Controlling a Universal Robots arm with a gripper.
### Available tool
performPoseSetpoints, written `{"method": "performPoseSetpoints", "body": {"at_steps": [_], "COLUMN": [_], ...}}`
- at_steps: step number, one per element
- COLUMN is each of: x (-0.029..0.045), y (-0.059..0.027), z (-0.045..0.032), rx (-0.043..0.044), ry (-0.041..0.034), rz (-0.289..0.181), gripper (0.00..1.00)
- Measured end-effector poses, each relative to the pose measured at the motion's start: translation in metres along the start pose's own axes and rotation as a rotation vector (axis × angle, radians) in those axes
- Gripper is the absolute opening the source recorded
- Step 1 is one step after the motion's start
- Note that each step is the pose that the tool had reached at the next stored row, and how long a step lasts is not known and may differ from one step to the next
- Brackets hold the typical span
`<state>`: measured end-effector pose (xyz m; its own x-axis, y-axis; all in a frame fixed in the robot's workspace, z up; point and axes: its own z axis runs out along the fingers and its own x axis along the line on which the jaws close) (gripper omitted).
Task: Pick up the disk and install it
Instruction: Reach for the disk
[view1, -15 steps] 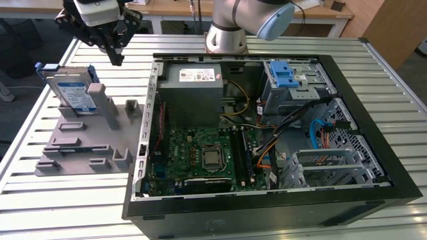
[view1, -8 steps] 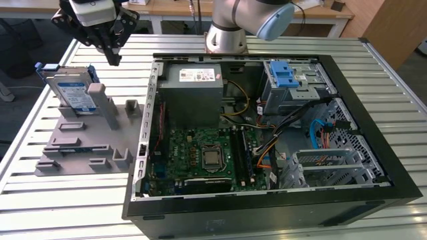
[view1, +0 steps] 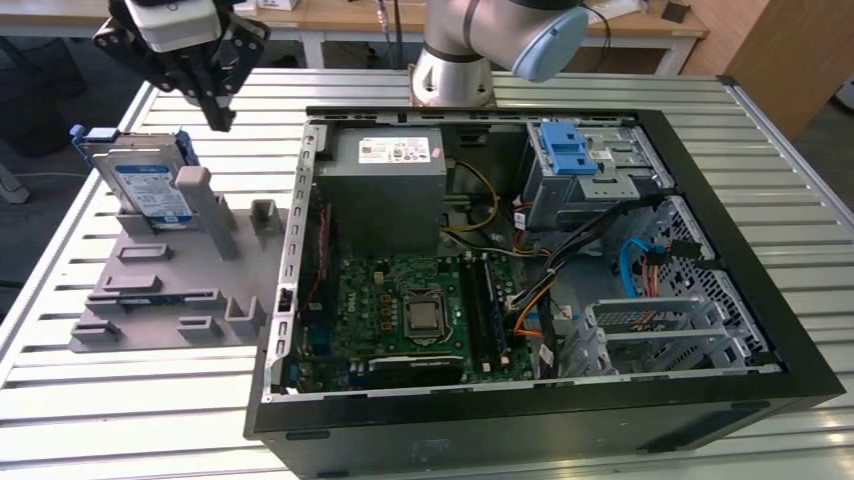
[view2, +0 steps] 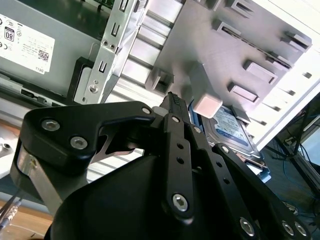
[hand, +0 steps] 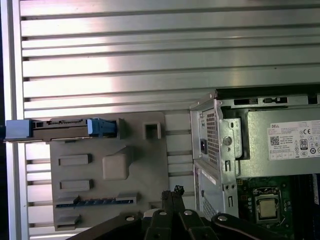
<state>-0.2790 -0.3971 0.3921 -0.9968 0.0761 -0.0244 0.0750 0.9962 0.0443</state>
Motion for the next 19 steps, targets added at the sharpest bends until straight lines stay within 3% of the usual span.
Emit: {"method": "performPoseSetpoints", "body": {"at_steps": [19], "x": [0.0156], "y": [-0.0007], "z": [-0.0003], "rx": [0.0], "ry": [-0.0001], "rz": [0.0], "gripper": [0.11]}}
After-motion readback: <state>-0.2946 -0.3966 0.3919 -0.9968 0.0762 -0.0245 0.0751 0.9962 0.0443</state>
